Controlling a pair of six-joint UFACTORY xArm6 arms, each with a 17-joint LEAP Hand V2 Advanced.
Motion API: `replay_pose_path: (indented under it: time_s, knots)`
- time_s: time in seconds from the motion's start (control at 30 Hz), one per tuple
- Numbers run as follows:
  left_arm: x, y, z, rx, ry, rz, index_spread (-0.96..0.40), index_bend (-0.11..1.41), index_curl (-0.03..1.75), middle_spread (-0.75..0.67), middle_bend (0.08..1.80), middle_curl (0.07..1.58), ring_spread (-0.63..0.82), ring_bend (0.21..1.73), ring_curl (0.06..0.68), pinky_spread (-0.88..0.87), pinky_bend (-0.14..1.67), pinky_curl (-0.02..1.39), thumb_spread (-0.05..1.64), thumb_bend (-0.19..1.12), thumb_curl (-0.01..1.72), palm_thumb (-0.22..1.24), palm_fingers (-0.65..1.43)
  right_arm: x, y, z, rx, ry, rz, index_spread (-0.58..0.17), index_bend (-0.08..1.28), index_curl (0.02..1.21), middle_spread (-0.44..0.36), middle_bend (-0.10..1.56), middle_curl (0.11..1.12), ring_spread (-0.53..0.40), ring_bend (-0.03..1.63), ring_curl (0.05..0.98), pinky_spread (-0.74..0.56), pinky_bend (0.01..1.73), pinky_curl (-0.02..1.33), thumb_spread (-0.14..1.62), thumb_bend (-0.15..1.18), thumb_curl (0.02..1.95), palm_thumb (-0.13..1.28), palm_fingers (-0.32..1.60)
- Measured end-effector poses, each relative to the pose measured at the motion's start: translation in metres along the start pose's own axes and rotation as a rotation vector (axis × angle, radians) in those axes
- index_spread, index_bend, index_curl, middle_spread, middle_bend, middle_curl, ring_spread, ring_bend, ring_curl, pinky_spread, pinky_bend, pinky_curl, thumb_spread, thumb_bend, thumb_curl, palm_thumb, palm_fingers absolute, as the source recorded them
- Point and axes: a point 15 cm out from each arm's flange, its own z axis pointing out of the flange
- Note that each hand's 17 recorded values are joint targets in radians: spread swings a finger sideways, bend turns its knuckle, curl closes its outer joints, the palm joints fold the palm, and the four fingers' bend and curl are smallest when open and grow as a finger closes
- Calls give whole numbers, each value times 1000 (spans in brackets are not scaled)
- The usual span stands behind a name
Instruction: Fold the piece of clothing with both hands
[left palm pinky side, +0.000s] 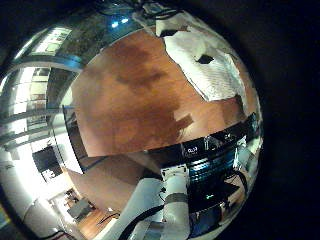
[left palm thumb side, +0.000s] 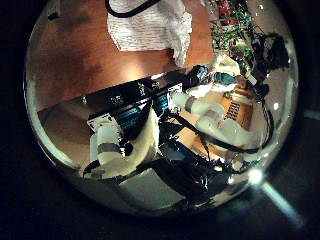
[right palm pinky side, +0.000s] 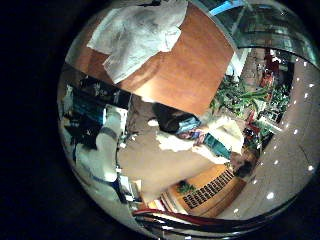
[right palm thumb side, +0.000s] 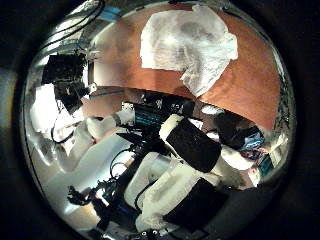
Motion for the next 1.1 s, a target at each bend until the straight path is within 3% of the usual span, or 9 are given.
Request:
replay_pose_path:
  time_s: [0.33,0.6,0.87,1.1]
  knots:
    - [4,-9,20,-45,-2,30,-128,185,401,130,181,336,184,675,193,339,315,340,1131,-21,296,250,225,1,1,1,-5,-7,15,-396,179,362,-104,310,395,-72,635,186,187,463,140,1403,-8,251,492,375]
    - [24,-31,54,-7,-42,107,-84,152,371,160,185,334,211,695,201,351,353,349,1130,-20,295,256,172,0,-7,18,-45,-27,16,-397,177,358,-99,309,395,-72,627,187,188,453,147,1404,-8,252,492,380]
    - [38,-76,116,84,-118,211,-33,133,321,216,190,330,255,740,215,369,422,364,1052,-30,297,242,85,9,-13,46,-152,-77,70,-387,177,356,-87,306,394,-72,628,190,197,452,149,1415,-2,255,520,392]
    - [36,-101,174,64,-182,256,-28,164,308,223,192,338,267,749,215,354,433,360,993,-23,305,260,82,11,-10,46,-156,-72,100,-379,182,358,-84,302,395,-73,629,194,205,444,149,1421,-5,256,535,399]
